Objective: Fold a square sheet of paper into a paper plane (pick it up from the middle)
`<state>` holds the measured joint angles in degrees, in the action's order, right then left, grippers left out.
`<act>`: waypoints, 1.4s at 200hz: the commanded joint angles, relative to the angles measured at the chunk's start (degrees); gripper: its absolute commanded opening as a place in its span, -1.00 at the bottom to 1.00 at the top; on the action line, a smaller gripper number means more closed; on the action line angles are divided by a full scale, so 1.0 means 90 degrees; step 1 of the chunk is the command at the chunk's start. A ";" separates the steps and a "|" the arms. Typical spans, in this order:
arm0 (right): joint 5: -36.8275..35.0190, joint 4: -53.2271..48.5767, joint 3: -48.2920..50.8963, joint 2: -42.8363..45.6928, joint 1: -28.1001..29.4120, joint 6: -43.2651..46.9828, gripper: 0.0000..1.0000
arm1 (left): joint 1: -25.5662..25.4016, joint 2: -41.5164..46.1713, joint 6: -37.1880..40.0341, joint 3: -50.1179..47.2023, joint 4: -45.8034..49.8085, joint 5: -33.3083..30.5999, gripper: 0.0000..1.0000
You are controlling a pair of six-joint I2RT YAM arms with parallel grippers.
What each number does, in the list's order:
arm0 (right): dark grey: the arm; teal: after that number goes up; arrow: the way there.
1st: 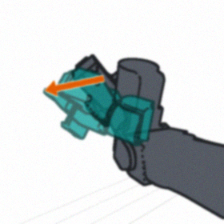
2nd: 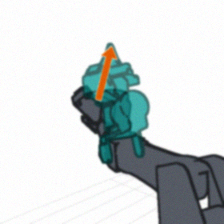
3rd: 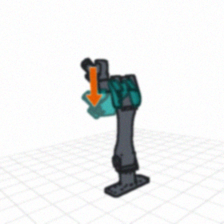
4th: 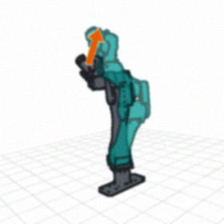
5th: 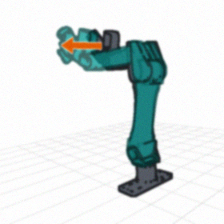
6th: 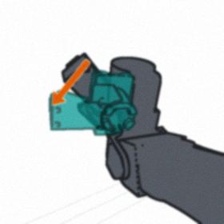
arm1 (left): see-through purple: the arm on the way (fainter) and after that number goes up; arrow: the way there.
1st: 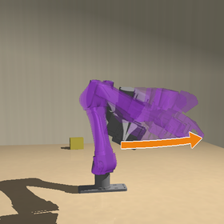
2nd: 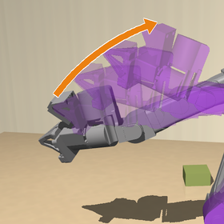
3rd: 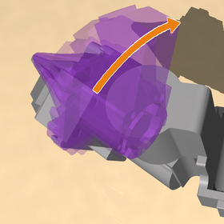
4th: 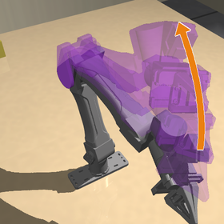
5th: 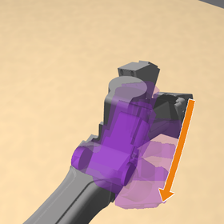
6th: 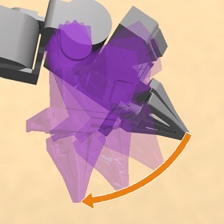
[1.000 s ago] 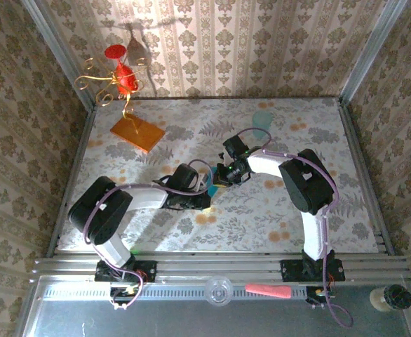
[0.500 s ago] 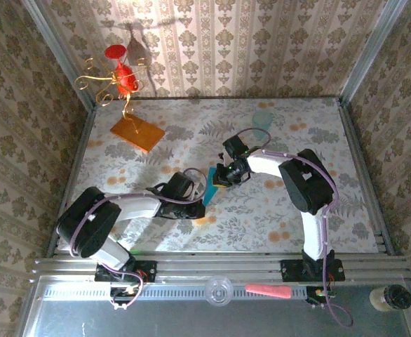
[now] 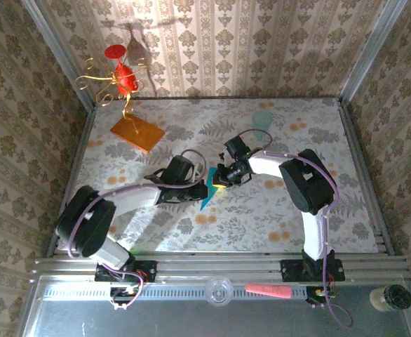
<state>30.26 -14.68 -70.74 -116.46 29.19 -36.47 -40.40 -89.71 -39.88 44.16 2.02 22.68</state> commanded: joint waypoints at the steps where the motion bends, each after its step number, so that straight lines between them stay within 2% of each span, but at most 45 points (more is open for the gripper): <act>1: -0.0166 -0.0173 0.0218 -0.0174 0.0009 -0.0079 -0.78 | -0.0008 -0.0523 -0.0096 0.0309 -0.0246 0.0019 -1.00; 29: -0.0069 -0.0137 0.0209 -0.0130 0.0010 -0.0051 -0.78 | 0.0004 -0.0853 -0.0064 0.0318 -0.0257 -0.0062 -1.00; 83: 0.0197 -0.0206 -0.0167 0.0223 -0.0073 0.0120 -0.74 | 0.0000 -0.0757 -0.0055 -0.0145 -0.0066 -0.0187 -1.00; 114: 0.0040 -0.0352 -0.0410 0.0315 -0.0196 0.0251 -0.71 | -0.0020 -0.0727 -0.0067 -0.0259 -0.0111 -0.0137 -1.00; 210: -0.0485 -0.1048 -0.1038 -0.0244 -0.0255 0.0709 -0.72 | -0.0031 -0.0767 0.0020 -0.0200 -0.0095 0.0018 -1.00; 280: -0.0741 -0.1305 -0.1126 -0.0524 -0.0255 0.0855 -0.73 | -0.0033 -0.0592 0.0036 0.0024 -0.0083 0.0058 -1.00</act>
<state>25.63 -23.20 -79.57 -119.55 26.89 -30.15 -40.45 -96.64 -39.92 43.48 -1.78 22.70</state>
